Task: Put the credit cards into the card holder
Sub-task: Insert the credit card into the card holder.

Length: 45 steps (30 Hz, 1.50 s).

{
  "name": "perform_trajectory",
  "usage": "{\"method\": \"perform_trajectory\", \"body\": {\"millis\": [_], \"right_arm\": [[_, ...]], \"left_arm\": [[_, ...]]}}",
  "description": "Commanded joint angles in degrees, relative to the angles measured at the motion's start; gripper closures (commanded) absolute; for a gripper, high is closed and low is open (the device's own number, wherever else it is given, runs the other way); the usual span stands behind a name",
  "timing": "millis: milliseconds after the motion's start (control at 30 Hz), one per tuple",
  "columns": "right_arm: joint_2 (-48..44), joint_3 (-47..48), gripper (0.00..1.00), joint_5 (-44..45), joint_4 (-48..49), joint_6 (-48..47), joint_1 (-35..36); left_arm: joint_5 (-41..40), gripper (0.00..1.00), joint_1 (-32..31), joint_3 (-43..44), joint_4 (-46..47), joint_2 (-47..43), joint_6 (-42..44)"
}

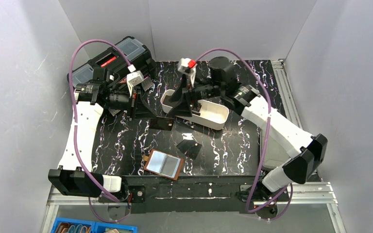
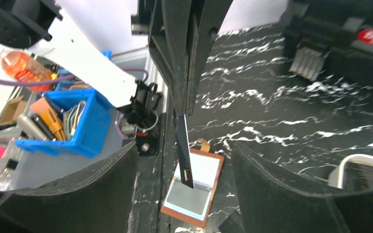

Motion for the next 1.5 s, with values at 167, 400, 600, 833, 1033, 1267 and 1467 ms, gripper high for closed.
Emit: {"method": "perform_trajectory", "body": {"millis": [167, 400, 600, 833, 1033, 1267, 1467], "right_arm": [[5.4, 5.2, 0.27, -1.8, -10.0, -8.6, 4.7], [8.2, 7.9, 0.28, -3.4, -13.2, -10.3, 6.9], [10.2, 8.8, 0.41, -5.8, -11.8, -8.6, 8.2], [11.5, 9.9, 0.7, -5.1, -14.4, -8.9, 9.0], [11.0, 9.3, 0.99, -1.6, -13.9, -7.5, 9.0], [6.4, -0.4, 0.99, 7.9, -7.5, -1.1, 7.9], [4.2, -8.2, 0.99, 14.3, -6.2, 6.4, 6.1]], "left_arm": [[4.0, 1.0, -0.6, 2.6, -9.1, -0.7, 7.6], [4.1, 1.0, -0.8, 3.4, -9.9, -0.6, 7.9], [4.1, 1.0, -1.4, 5.1, -13.3, 0.4, 10.5], [3.6, 1.0, -1.4, 5.9, -12.4, 0.6, 10.2], [2.5, 0.94, -1.4, 5.8, -11.7, 0.9, 10.0], [-4.2, 0.02, -1.4, 3.9, 1.1, -1.3, -2.8], [-9.9, 0.02, -1.1, 1.3, -5.5, 0.7, 5.4]]}}
